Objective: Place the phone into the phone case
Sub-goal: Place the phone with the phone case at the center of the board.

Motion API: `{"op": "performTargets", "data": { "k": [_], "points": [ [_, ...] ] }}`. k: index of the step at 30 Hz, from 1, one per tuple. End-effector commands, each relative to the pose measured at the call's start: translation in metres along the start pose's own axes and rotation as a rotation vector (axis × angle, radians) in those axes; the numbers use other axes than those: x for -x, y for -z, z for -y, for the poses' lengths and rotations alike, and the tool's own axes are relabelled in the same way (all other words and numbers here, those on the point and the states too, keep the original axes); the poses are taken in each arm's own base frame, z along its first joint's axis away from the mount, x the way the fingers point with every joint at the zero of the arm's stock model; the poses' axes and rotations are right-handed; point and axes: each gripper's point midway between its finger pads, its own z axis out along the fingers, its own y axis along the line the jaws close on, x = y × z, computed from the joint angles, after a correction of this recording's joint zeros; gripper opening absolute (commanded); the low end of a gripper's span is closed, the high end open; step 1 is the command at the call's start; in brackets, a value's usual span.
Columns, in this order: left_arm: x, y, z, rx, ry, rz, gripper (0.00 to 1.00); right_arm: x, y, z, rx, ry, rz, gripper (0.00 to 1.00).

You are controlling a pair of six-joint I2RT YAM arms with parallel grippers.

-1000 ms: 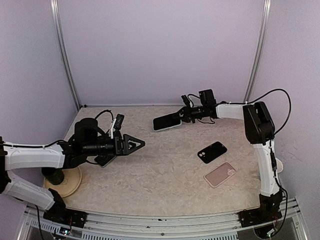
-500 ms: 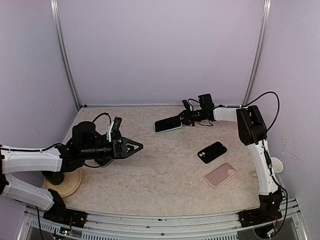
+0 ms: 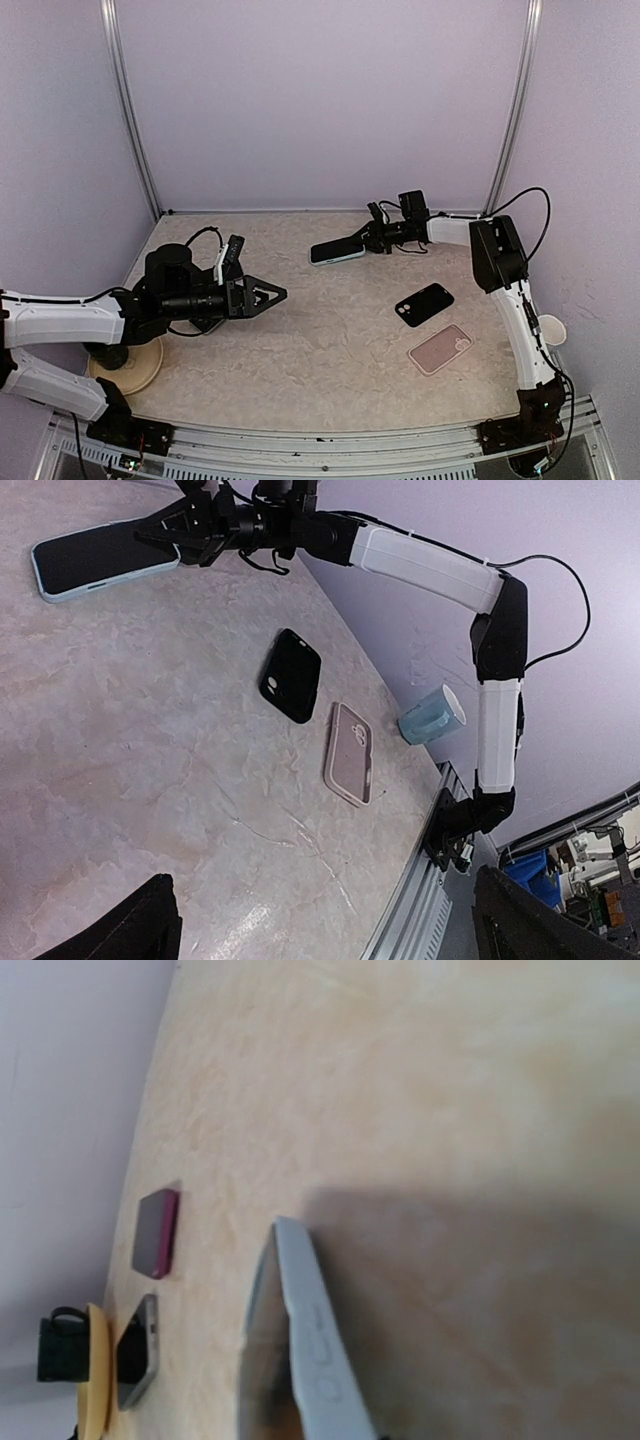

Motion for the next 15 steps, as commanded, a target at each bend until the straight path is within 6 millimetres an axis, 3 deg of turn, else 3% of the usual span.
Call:
{"op": "performTargets", "data": {
  "k": [1,15],
  "points": [
    [0.0032,0.0013,0.0038,-0.012,-0.016,0.026,0.99,0.0106,0.0081,0.0160,-0.035,0.003,0.030,0.25],
    [0.0010,-0.0010,0.0022,-0.019,-0.009,0.024,0.99,0.0154,0.0173,0.0193,-0.109,0.010,0.044,0.35]
  ]
}}
